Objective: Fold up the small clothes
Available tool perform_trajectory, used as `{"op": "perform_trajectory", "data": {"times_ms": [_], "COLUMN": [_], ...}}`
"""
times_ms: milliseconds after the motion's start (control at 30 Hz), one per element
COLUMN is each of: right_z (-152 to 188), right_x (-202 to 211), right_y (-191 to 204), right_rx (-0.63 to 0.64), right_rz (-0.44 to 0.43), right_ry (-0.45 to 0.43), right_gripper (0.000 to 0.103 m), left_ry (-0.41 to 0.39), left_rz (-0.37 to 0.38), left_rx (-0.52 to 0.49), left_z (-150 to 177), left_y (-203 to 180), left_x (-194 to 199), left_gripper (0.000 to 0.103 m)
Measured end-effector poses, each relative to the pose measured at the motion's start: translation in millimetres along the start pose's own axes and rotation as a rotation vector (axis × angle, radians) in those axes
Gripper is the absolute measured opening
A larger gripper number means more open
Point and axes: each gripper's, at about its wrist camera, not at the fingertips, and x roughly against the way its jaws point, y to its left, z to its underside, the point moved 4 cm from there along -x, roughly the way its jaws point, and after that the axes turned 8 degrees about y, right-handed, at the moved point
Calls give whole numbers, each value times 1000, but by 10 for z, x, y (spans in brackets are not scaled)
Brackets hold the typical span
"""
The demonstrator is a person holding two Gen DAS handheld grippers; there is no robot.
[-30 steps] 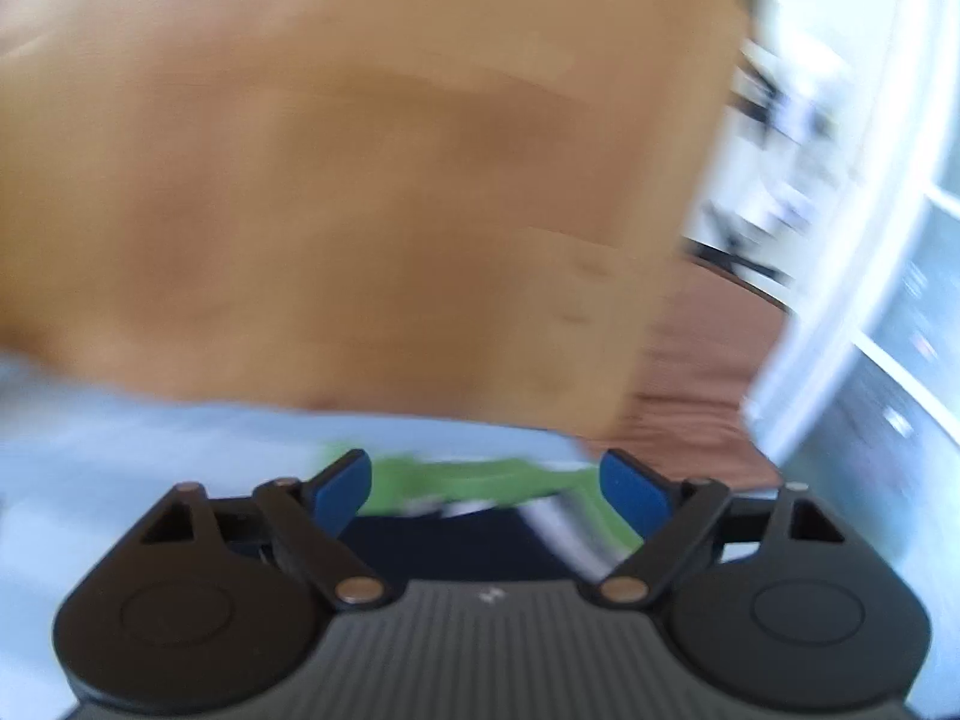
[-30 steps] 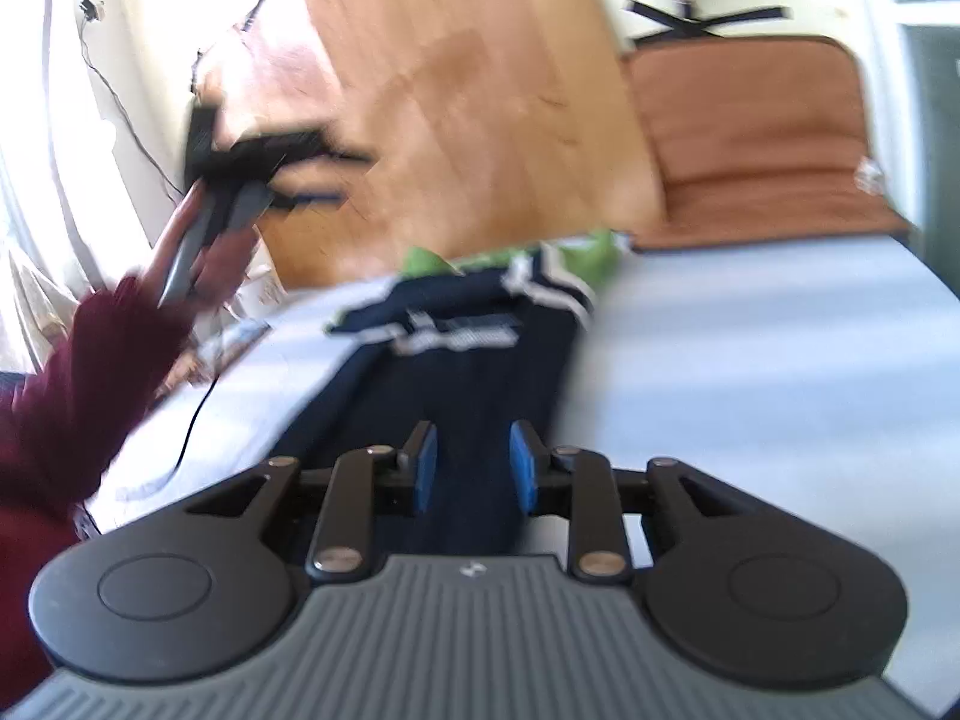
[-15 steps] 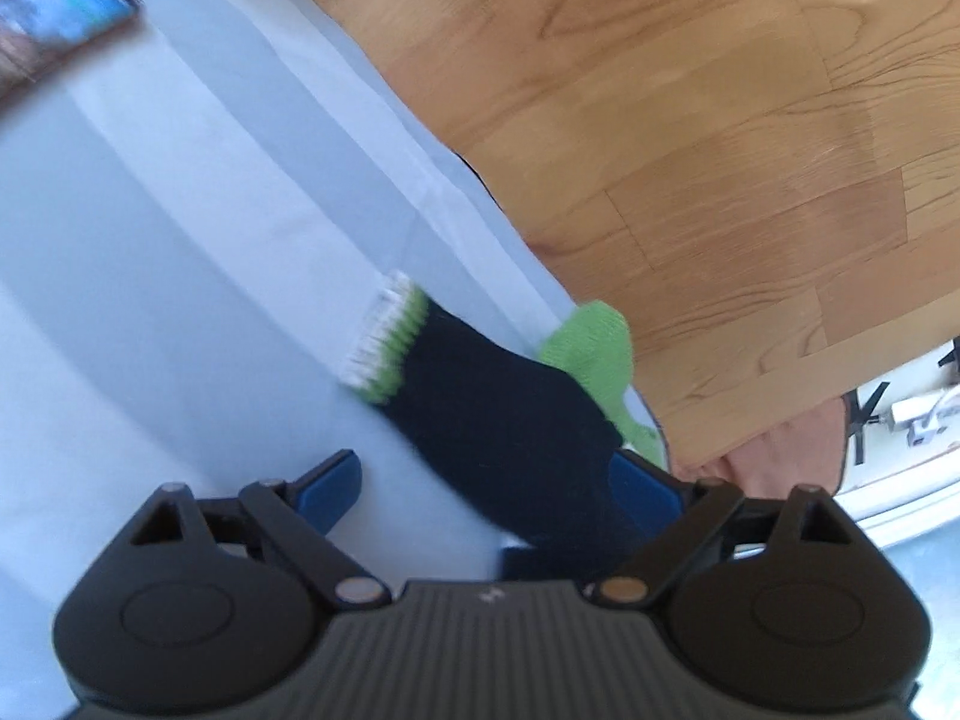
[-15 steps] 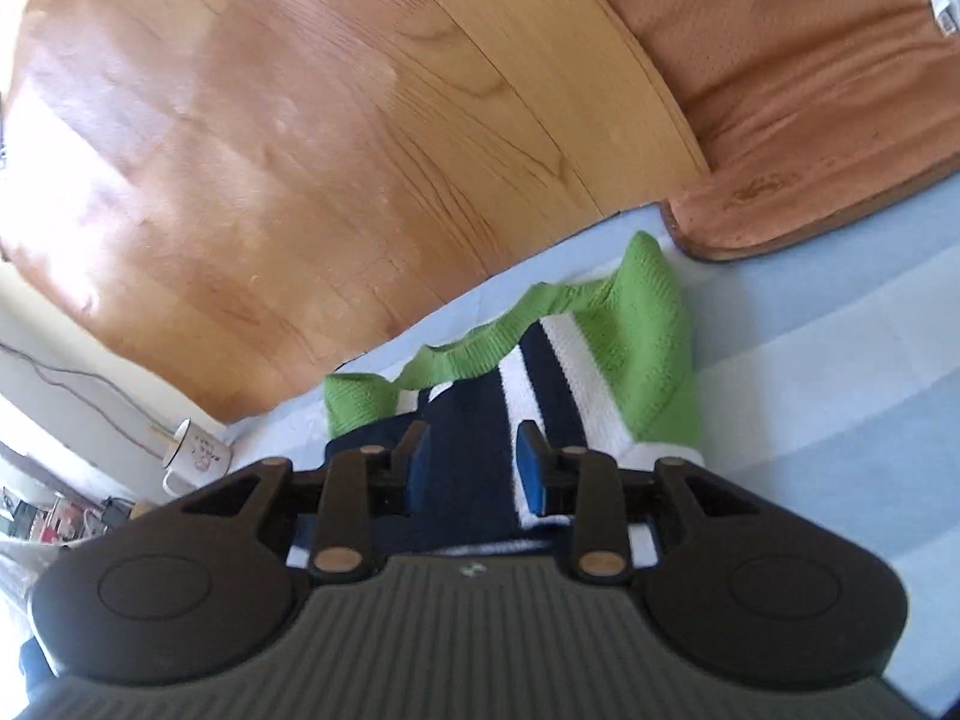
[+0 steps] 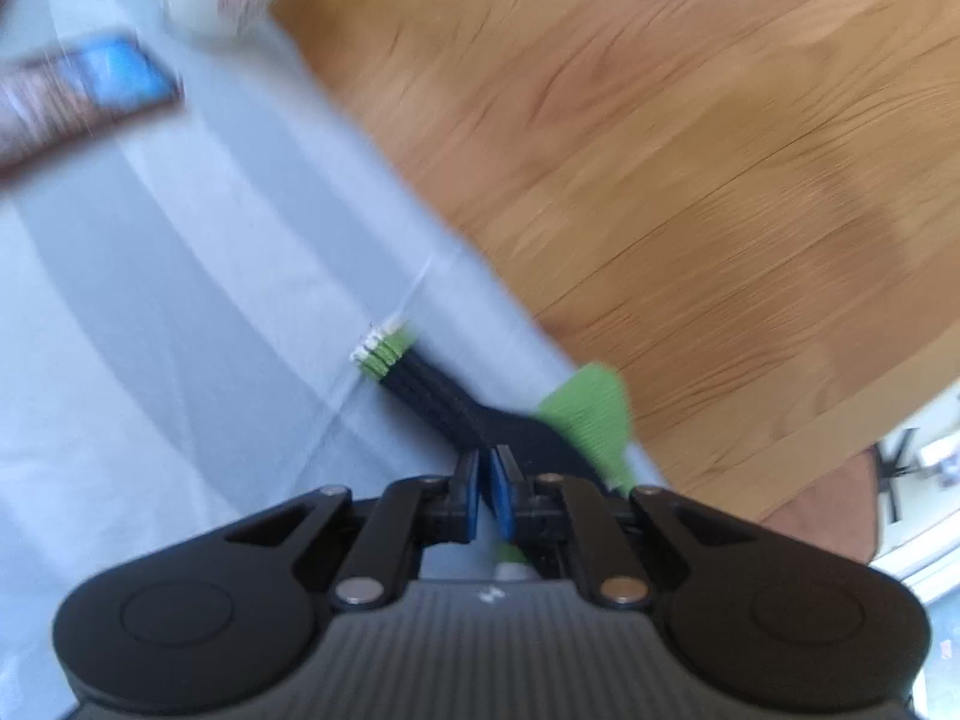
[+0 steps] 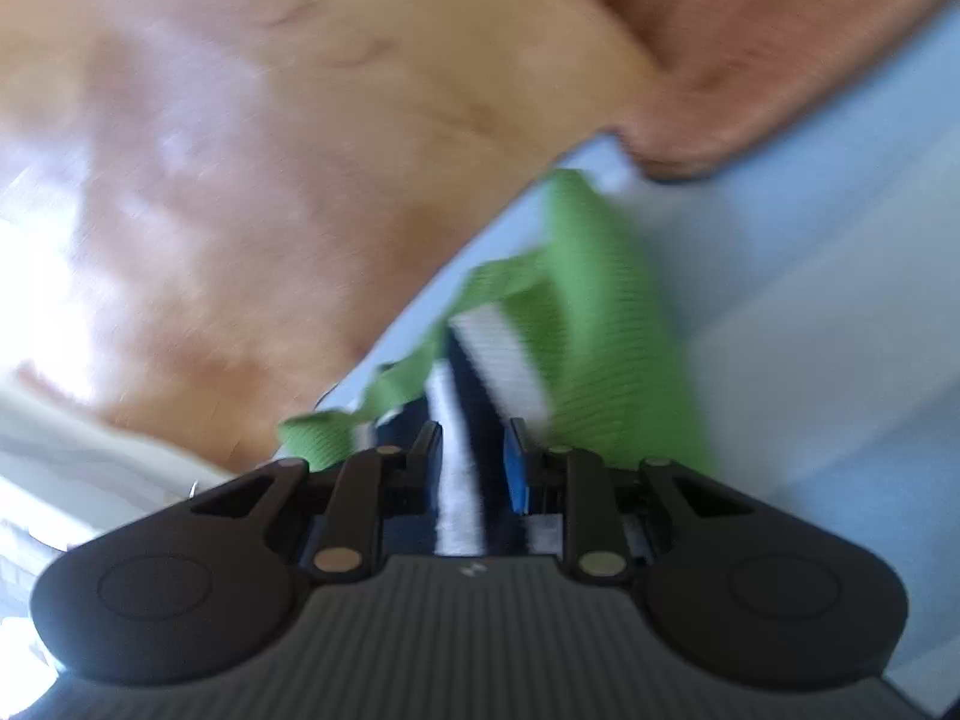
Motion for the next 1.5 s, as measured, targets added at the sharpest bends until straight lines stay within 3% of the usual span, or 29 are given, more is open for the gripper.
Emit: {"op": "perform_trajectory", "data": {"times_ms": [67, 100, 133, 167, 233, 333, 433, 567, 633, 733, 833, 933, 1000, 1033, 1067, 1200, 1300, 1433, 1500], "right_z": [-5, -2, 12, 23, 60, 260, 634, 1197, 1341, 1473, 1539, 1582, 1571, 1544, 1486, 1058, 628, 332, 307], "right_x": [5, -47, -128, -175, -113, -28, -152, -653, -969, -1329, -1587, -1837, -1836, -1819, -1746, -1113, -345, 606, 1008], "right_y": [51, 40, 3, -19, 101, 539, 1064, 1670, 1848, 2043, 2118, 2076, 2070, 2080, 2093, 2251, 2265, 2005, 1755], "right_rx": [21, 37, 47, 55, 100, 287, 541, 924, 1034, 1134, 1128, 1103, 1099, 1084, 1041, 840, 667, 544, 489], "right_rz": [-21, 31, 93, 102, 106, 46, 57, 182, 232, 284, 287, 341, 340, 353, 339, 191, 78, 65, 92], "right_ry": [-22, -10, 15, 29, 13, 22, 116, 195, 237, 256, 321, 369, 330, 319, 305, 176, 23, -170, -238], "right_gripper": [27, 27, 24, 19, 23, 30, 31, 35, 38, 52, 53, 52, 29, 11, 10, 10, 10, 10, 11], "left_ry": [-121, -149, -153, -140, -115, -116, -126, -136, -131, -125, -132, -144, -153, -157, -161, -139, -89, -8, 36], "left_rz": [-40, -46, -42, -31, -28, -74, -138, -177, -183, -182, -177, -170, -170, -172, -175, -158, -117, -32, 16], "left_rx": [-68, -88, -93, -97, -103, -115, -80, -44, -55, -70, -57, -31, -18, -14, -10, -10, -51, -178, -251], "left_z": [92, 116, 135, 147, 154, 132, 66, 65, 82, 69, 40, 2, -23, -37, -51, -87, -93, -93, -65], "left_y": [-62, -70, -74, -75, -69, -33, 125, 327, 381, 464, 561, 683, 741, 768, 791, 772, 582, -3, -344], "left_x": [296, 362, 417, 444, 459, 442, 471, 636, 713, 843, 968, 1085, 1137, 1159, 1173, 1094, 917, 578, 375], "left_gripper": [2, 2, 2, 2, 2, 4, 4, 4, 4, 7, 11, 13, 15, 16, 18, 18, 18, 26, 34]}}
